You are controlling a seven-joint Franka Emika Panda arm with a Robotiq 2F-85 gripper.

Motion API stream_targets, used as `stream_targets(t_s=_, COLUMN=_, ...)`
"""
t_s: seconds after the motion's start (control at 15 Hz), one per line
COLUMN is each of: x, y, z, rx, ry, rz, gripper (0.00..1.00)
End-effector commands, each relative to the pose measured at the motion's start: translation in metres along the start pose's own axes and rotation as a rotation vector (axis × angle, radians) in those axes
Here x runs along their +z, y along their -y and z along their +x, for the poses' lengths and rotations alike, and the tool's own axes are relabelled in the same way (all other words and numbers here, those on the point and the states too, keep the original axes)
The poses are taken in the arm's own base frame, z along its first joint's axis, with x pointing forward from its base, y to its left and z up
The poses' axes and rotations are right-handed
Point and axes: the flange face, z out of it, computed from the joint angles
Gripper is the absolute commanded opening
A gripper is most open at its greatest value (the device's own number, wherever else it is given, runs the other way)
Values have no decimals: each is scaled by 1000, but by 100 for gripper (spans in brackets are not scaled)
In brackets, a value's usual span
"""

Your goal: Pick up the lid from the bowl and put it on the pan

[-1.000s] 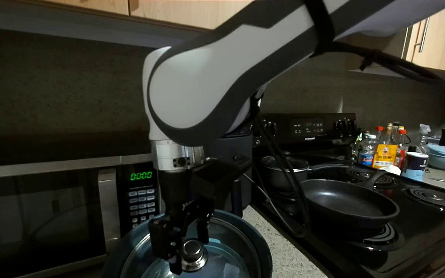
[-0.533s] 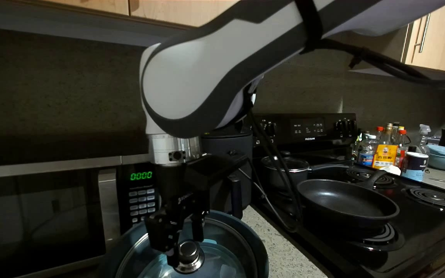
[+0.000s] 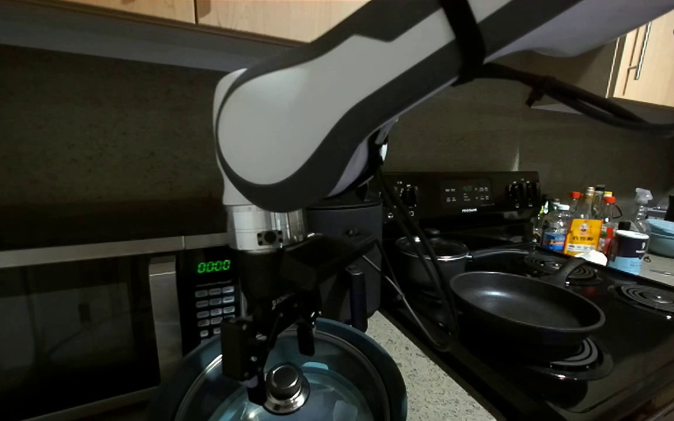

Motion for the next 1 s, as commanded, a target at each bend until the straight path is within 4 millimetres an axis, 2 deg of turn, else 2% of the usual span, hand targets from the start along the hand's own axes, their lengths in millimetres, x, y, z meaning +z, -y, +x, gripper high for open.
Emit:
stream_targets(t_s=0.0, x=4, y=-1, z=2, rx=-2, ry=16, rz=10, gripper=100)
stream_targets(t_s=0.47, x=14, y=-7, z=5, rx=5, ry=35, rz=29, gripper=100)
stream_targets(t_s=0.53, x=15, y=-8, z=5, rx=7, ry=37, rz=34, gripper=96)
stream_targets(t_s=0.6, x=15, y=-9, z=5, rx=9, ry=38, rz=41, gripper=74)
stream_targets(t_s=0.73, x=15, y=-10, z=4, rx=15, ry=39, rz=50, gripper=69)
stream_targets(t_s=0.93, x=15, y=-13, z=4, rx=26, ry=39, rz=62, gripper=49)
